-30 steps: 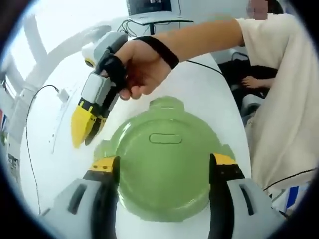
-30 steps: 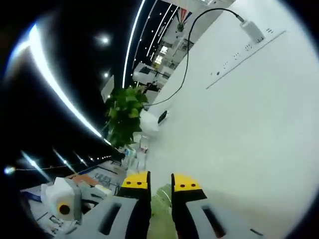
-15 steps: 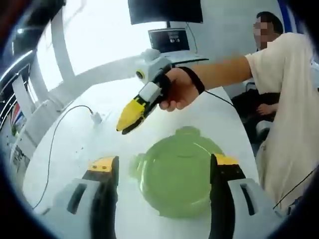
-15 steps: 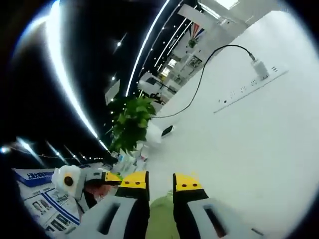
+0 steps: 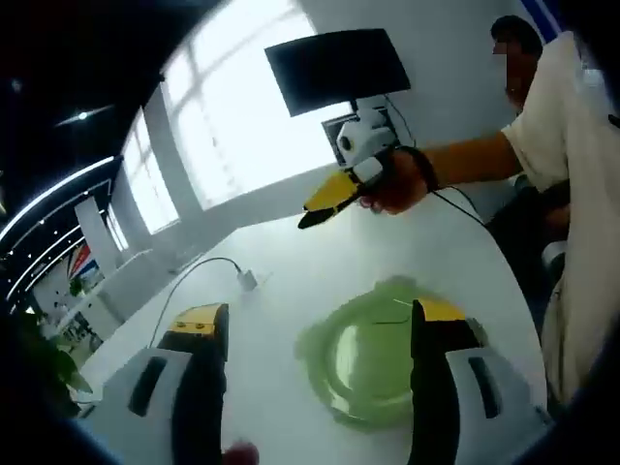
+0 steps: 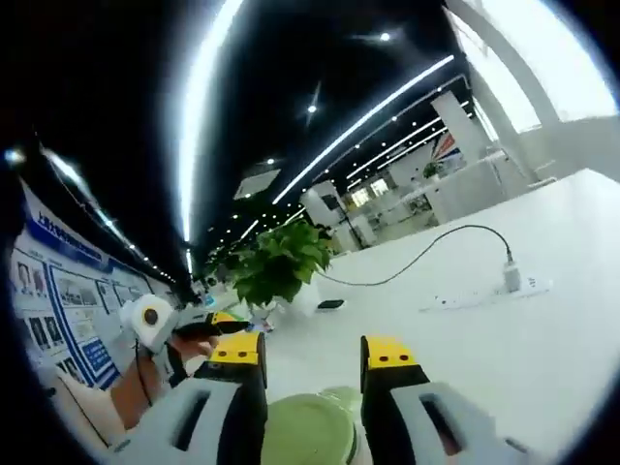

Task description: Open container latches remove lid place lid upside down on tabletop take tomato from container place on tabletop

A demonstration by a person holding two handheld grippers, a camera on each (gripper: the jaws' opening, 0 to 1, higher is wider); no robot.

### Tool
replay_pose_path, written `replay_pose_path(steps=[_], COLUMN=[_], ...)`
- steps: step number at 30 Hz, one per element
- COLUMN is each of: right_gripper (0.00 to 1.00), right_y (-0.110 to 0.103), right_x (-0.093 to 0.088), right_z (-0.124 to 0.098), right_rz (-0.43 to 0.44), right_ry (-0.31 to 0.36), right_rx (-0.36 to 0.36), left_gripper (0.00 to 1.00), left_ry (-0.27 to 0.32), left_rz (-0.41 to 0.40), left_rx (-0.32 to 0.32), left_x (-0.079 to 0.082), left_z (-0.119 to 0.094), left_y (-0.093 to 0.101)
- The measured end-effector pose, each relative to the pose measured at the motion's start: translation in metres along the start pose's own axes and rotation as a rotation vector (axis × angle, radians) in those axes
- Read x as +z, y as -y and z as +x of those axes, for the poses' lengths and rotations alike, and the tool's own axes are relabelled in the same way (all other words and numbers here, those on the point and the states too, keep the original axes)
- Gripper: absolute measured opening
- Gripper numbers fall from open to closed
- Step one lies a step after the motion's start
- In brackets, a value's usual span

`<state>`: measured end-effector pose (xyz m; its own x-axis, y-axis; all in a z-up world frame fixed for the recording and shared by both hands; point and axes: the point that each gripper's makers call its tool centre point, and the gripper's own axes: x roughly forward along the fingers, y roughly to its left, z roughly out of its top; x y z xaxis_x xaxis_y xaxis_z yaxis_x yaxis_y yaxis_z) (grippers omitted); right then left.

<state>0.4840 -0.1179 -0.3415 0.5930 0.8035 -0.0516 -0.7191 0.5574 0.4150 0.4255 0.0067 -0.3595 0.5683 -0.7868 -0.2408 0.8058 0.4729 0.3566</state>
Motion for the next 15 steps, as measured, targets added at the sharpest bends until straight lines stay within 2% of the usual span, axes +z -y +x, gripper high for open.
replay_pose_path(steps=[2,4,5,8,9,10,11,13,15], right_gripper=[0.39,0.40,0.42,0.45,0.46,0.47,0.50,0.51,0.52], right_y=[-0.001,0.002,0.004,-0.001,-0.002,-0.002,0.000,0.003,0.010], right_x=[0.006,0.010,0.013,0.019,0.021,0.023,0.026,0.025,0.029], right_z=[-0.006,-0.014,-0.019,-0.032,-0.036,-0.040,-0.045,-0.055,-0.068], right_rz=[-0.037,-0.082,-0.130,-0.223,-0.251,-0.276,-0.308,-0.324,-0.347], right_ry=[0.033,0.052,0.064,0.097,0.110,0.120,0.140,0.134,0.165], right_rx=[-0.008,-0.042,-0.060,-0.058,-0.056,-0.063,-0.082,-0.113,-0.177], left_gripper=[0.70,0.70,0.69,0.68,0.68,0.68,0.68,0.70,0.70], left_ry=[0.037,0.073,0.087,0.092,0.094,0.075,0.086,0.102,0.131], left_rz=[-0.042,-0.034,-0.037,0.086,0.099,0.074,0.073,0.046,0.020], left_rx=[0.052,0.121,0.153,0.284,0.308,0.346,0.371,0.419,0.480], left_x=[0.003,0.006,0.005,0.003,0.002,-0.004,-0.004,-0.008,-0.010], left_z=[-0.007,-0.017,-0.023,-0.043,-0.047,-0.054,-0.061,-0.075,-0.091], left_y=[-0.008,-0.018,-0.021,-0.038,-0.039,-0.045,-0.047,-0.053,-0.060])
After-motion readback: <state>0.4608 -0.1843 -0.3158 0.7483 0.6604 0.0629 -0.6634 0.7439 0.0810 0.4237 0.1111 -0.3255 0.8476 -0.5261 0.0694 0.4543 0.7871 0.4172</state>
